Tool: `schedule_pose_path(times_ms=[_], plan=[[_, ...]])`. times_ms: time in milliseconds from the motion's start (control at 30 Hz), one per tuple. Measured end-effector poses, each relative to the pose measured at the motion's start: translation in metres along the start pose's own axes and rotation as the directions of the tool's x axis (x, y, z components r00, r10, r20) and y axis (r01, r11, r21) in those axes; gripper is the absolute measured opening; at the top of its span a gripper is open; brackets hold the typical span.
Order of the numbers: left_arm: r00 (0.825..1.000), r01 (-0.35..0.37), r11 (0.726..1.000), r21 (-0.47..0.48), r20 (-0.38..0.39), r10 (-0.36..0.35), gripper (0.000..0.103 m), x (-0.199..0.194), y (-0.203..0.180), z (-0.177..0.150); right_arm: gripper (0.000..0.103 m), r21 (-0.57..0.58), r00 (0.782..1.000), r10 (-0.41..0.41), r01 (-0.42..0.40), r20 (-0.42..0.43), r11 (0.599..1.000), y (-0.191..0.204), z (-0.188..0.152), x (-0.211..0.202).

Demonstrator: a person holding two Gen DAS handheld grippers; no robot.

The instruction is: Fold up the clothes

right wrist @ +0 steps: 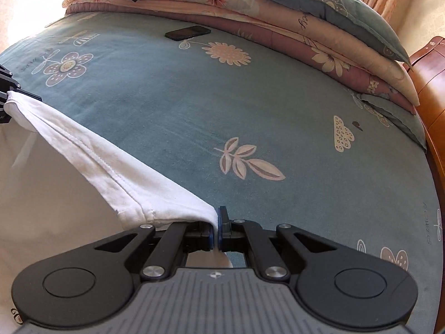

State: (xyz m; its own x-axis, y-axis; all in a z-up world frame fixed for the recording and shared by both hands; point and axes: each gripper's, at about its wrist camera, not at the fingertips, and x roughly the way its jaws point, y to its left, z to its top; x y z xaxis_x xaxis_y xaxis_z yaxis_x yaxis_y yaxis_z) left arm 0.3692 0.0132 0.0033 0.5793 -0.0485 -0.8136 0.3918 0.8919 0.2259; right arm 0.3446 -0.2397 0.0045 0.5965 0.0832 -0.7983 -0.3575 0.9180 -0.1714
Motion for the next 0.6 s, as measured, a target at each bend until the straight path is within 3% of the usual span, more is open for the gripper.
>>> schedule_pose_path(times_ms=[267,533,567,600], plan=[[0.997,-0.074,0.997,-0.031,0.009,0.074,0.003,0.067,0.010,0.036,0.004,0.089,0.997,-0.069,0.066,0.033,0.994,-0.020,0.039,0.074],[0.995,-0.075,0.996,-0.056,-0.074,0.071,0.007,0.131,0.009,0.027,0.004,0.112,0.997,-0.063,0.067,-0.041,0.991,-0.013,0.034,0.134],[0.994,-0.080,0.996,-0.042,-0.076,0.076,0.009,0.136,0.006,0.025,0.006,0.105,0.997,-0.067,0.072,-0.048,0.992,-0.012,0.031,0.137],[0.994,-0.082,0.996,-0.028,-0.068,0.080,0.008,0.137,0.004,0.023,0.015,0.100,0.996,-0.071,0.076,-0.053,0.992,-0.011,0.028,0.139]])
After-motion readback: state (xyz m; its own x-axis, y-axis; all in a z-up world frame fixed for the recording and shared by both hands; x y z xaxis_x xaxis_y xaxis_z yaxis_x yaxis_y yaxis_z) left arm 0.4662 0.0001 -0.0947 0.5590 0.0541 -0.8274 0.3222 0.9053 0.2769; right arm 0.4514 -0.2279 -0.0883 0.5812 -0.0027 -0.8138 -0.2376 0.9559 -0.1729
